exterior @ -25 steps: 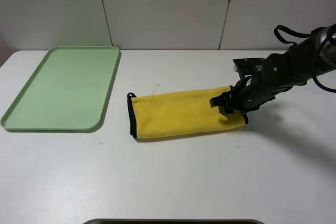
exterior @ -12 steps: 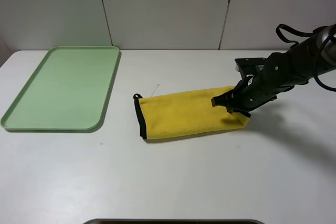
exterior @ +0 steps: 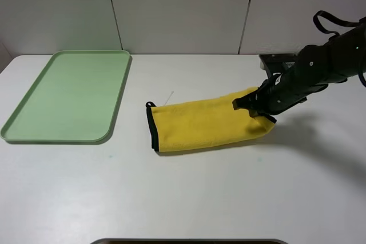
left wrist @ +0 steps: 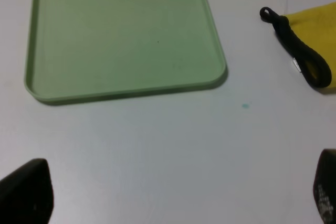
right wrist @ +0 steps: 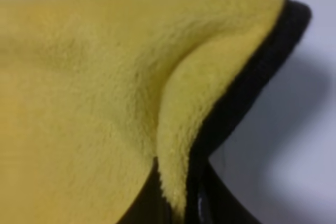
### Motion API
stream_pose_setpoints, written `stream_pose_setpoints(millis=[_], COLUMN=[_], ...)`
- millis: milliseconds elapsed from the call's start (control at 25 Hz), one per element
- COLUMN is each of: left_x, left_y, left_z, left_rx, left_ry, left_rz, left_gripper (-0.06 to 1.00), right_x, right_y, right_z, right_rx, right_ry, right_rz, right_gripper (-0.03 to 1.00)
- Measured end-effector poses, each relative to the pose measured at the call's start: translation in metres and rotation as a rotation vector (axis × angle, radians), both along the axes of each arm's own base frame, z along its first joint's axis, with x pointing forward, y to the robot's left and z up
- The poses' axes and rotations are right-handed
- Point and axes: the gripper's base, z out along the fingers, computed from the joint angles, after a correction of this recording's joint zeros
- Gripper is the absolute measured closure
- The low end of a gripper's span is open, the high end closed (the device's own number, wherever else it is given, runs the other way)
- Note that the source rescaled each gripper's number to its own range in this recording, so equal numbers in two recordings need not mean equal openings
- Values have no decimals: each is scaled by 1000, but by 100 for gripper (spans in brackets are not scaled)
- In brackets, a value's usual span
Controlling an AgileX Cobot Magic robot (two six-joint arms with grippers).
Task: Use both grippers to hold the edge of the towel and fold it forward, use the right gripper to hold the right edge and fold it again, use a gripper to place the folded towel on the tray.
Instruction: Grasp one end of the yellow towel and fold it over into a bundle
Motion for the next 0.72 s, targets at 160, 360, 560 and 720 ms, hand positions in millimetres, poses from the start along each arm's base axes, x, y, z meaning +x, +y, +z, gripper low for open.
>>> stream_pose_setpoints(millis=[160, 360, 560, 720], left_x=[0, 0, 0, 0], left_y=[0, 0, 0, 0], left_z=[0, 0, 0, 0], left_rx=[2, 2, 2, 6], left_ry=[0, 0, 0, -1], left_rz=[-1, -1, -1, 2], left_gripper=[-6, -6, -6, -6], right_x=[-4, -7, 1, 5], right_y=[2, 11, 27, 48], right_z=[20, 41, 61, 80], right_rx=[13, 25, 12, 29], right_ry=[-29, -49, -22, -32], right_rz=[11, 42, 99, 134], right_gripper=[93, 93, 93, 93])
